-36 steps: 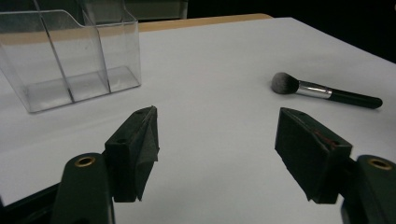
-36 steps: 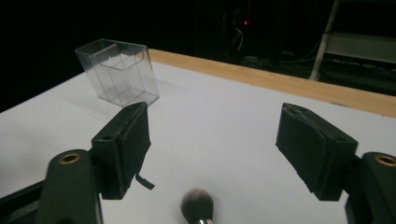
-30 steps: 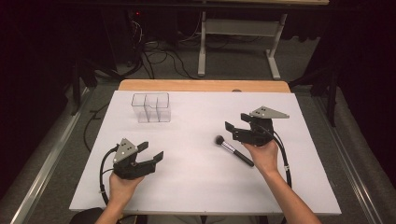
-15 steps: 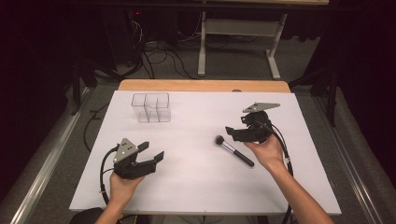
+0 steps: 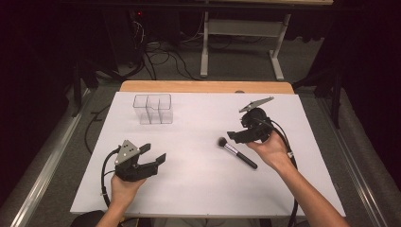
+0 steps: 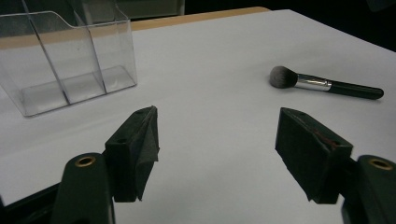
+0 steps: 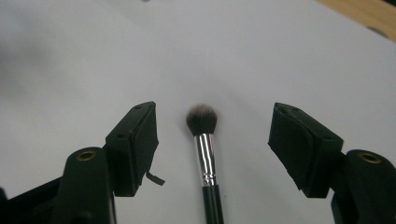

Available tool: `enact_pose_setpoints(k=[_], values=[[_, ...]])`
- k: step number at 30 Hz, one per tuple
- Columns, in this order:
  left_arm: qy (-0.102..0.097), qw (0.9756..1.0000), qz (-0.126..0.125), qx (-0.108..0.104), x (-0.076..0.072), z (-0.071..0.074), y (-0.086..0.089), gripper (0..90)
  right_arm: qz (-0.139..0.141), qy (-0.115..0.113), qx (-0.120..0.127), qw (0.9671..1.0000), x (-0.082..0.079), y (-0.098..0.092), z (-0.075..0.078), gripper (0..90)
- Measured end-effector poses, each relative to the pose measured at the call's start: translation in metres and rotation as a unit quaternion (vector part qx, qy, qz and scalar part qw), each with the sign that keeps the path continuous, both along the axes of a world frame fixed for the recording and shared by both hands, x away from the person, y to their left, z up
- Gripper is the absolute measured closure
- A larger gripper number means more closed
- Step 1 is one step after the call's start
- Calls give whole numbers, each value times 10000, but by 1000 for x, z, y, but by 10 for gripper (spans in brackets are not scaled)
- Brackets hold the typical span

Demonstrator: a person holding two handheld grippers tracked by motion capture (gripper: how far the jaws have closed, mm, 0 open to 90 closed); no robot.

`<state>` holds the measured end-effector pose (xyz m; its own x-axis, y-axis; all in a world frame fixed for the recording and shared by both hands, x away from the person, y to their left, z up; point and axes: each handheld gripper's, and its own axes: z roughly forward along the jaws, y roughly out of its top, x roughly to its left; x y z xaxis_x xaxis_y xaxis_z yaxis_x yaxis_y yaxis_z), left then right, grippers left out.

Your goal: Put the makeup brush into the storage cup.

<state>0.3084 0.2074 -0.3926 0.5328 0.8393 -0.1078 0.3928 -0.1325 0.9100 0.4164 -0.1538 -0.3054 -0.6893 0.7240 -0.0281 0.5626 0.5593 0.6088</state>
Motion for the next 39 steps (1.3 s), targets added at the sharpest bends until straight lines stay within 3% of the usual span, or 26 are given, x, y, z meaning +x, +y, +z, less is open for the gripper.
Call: enact_pose_setpoints(k=[3, 11, 13, 17, 26, 32, 33, 38, 39], values=[[10, 10000, 12, -3, 1, 0, 1, 305, 19, 109, -244, 9996, 1, 2, -2, 366], [17, 10000, 11, 14, 1, 0, 1, 306, 82, 335, -516, 9981, 5, 6, 1, 414], [7, 10000, 10, 3, 1, 0, 1, 306, 175, 426, -761, 9960, 7, 9, 0, 433], [17, 10000, 25, -13, 1, 0, 2, 306, 222, 672, -1011, 9924, 12, 14, -6, 453], [3, 10000, 18, -73, 1, 0, 2, 306, 310, 977, -1209, 9874, 16, 19, -12, 494], [-5, 9999, 25, -118, 0, 1, 3, 305, 258, 1183, -1336, 9836, 18, 18, -19, 511], [-6, 9999, 16, -119, 0, 1, 3, 305, 145, 1275, -1341, 9826, 16, 18, -19, 514], [-11, 9999, -40, -93, 0, 1, 2, 303, 279, 1339, -1449, 9800, 20, 18, -27, 541], [-9, 9999, -49, -88, 0, 1, 2, 302, 165, 1422, -1439, 9792, 19, 19, -28, 546]])
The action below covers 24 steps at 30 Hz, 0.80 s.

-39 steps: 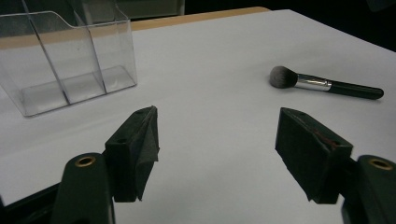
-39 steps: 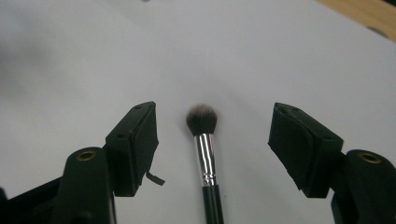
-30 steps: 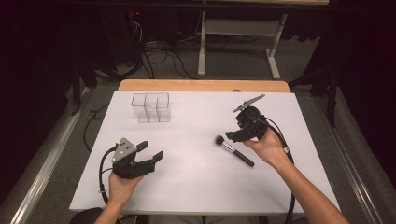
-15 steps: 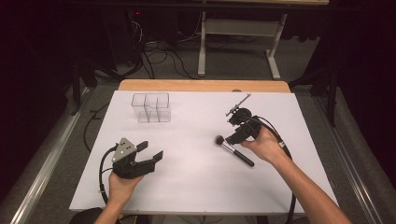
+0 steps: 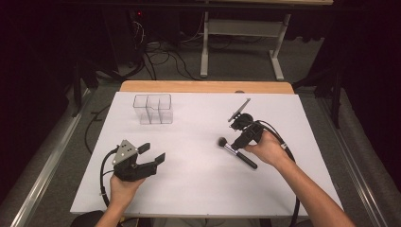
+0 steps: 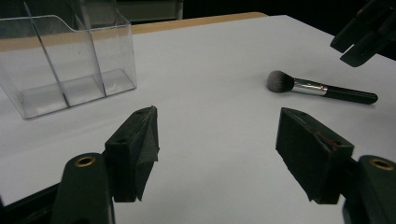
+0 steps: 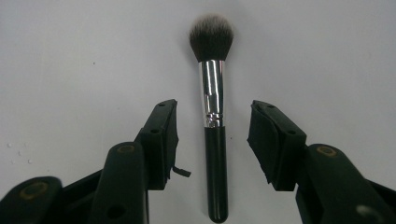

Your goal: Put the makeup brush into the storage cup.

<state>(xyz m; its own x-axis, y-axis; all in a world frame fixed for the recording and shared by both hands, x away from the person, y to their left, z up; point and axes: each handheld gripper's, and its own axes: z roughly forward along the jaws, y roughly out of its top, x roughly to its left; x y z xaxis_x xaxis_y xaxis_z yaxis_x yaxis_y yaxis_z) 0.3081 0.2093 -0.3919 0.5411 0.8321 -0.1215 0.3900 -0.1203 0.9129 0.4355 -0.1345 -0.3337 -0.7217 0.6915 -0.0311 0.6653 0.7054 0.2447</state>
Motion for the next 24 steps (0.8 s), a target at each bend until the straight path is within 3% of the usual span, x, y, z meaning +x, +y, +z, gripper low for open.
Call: enact_pose_setpoints(k=[4, 18, 24], values=[[18, 10000, -4, 30, 0, -1, 0, 302, 143, 91, -125, 9998, 1, 1, -8, 564], [-44, 10000, -12, -22, -1, 0, 0, 293, -58, 406, -260, 9988, 0, -7, -29, 597], [-39, 10000, -22, -2, -1, 0, 0, 293, -14, 481, -349, 9982, 3, -11, -36, 606]])
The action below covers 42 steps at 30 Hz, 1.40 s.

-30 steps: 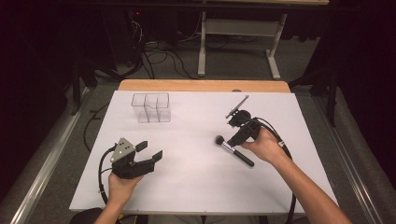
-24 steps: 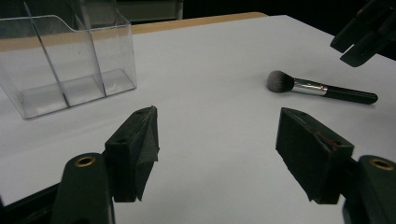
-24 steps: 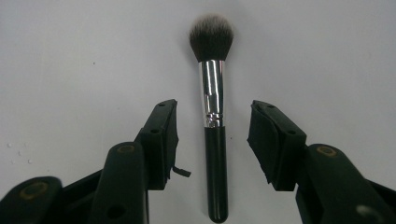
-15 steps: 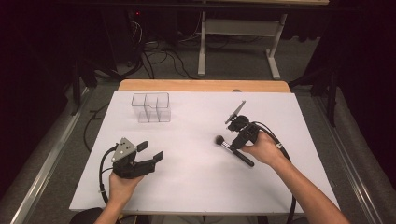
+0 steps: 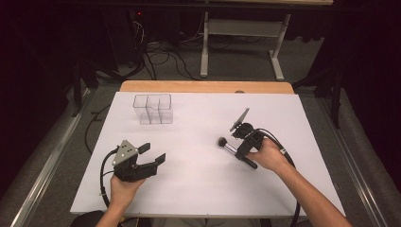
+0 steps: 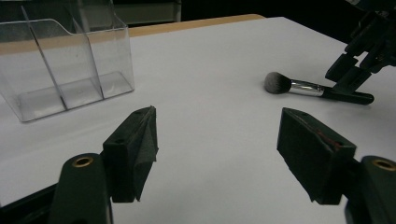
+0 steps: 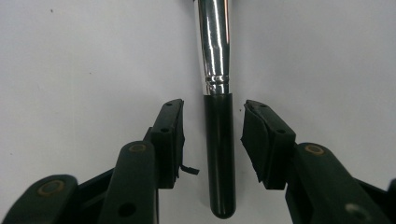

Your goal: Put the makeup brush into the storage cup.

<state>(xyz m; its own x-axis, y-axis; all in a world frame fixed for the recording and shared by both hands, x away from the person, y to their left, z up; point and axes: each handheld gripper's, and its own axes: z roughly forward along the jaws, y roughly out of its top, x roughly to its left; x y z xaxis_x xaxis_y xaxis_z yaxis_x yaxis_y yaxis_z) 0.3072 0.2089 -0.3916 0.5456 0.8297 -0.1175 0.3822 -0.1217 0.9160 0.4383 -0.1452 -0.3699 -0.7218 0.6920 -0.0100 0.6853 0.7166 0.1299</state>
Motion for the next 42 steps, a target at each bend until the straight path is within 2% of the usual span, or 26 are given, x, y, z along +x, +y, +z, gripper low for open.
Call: enact_pose_setpoints(k=[5, 6, 7, 8, 9, 10, 12, 15, 19, 20, 27, 35, 38, 39, 42], values=[[7, 10000, -7, -9, 0, 0, 0, 293, 9, 33, -64, 10000, 1, -1, -5, 610], [15, 10000, -7, -6, 1, 0, -1, 293, -85, 70, -115, 9999, 1, 0, -5, 611], [21, 10000, -5, 11, 1, 0, -1, 293, 21, 38, -99, 9999, 2, -1, -7, 612], [22, 10000, -5, 16, 1, 0, -1, 293, 7, 17, -127, 9999, 2, 0, -7, 615], [16, 10000, -4, 0, 0, 0, -1, 292, -136, 79, -126, 9998, 1, 1, -8, 618], [4, 10000, -5, 13, 0, 0, -1, 293, -15, 18, -129, 9999, 3, 0, -9, 627], [1, 10000, -6, 17, 0, 0, 0, 293, 1, 9, -133, 9999, 3, 0, -10, 631], [21, 10000, -8, 0, 0, 0, 0, 293, -50, 71, -194, 9998, 3, 2, -11, 641], [22, 10000, -7, 16, 1, -1, -1, 294, -14, 43, -239, 9997, 4, 0, -15, 652], [17, 10000, -8, 16, 0, 0, -1, 293, -125, 89, -268, 9995, 3, 1, -16, 656], [27, 10000, -5, 12, 1, -1, -1, 294, -11, 62, -328, 9994, 2, 2, -20, 672], [50, 10000, -24, 55, 2, -1, -2, 295, -6, 31, -481, 9988, 1, 4, -21, 710], [58, 10000, -19, 38, 2, -1, -1, 295, -143, 63, -528, 9985, -2, 7, -21, 740], [57, 10000, -19, 27, 2, -1, -1, 295, 29, 30, -522, 9986, -1, 6, -21, 751], [72, 10000, -15, 49, 2, -2, -2, 295, -68, 88, -537, 9985, -2, 7, -21, 755]])
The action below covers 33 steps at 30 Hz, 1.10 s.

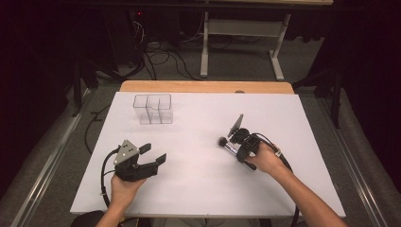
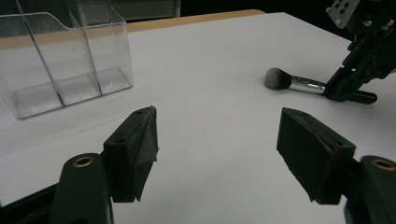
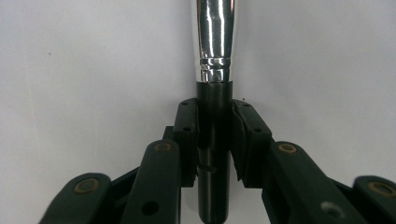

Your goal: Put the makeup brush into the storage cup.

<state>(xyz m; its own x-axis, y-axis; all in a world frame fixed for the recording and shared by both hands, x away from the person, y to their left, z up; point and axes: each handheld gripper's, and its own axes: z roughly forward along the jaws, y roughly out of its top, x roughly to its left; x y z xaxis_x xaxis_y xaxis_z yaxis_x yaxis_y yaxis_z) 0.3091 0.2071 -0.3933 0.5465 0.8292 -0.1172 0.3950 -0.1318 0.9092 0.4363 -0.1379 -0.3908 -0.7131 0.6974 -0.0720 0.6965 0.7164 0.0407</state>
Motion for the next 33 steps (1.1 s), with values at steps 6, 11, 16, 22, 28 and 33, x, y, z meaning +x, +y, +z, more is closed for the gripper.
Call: enact_pose_setpoints(k=[6, 11, 16, 22, 28, 33], values=[[-5, 10000, -17, 35, -1, 0, 0, 296, 171, -66, 55, 9998, 0, -2, 0, 761], [68, 10000, -19, 23, 3, -2, 0, 296, 71, -56, 183, 9998, -1, -5, 1, 763], [28, 10000, -20, -1, -1, -1, 1, 296, 95, -121, 289, 9995, -1, -6, 2, 764], [37, 10000, -22, -27, 1, -1, 2, 296, 159, -305, 568, 9978, -4, -8, 10, 764], [36, 10000, -48, -13, 1, -1, 0, 296, 114, -434, 906, 9949, -11, -11, 18, 765], [49, 10000, -58, 2, 1, -2, -1, 295, 3, -469, 1121, 9926, -18, -15, 22, 764]])
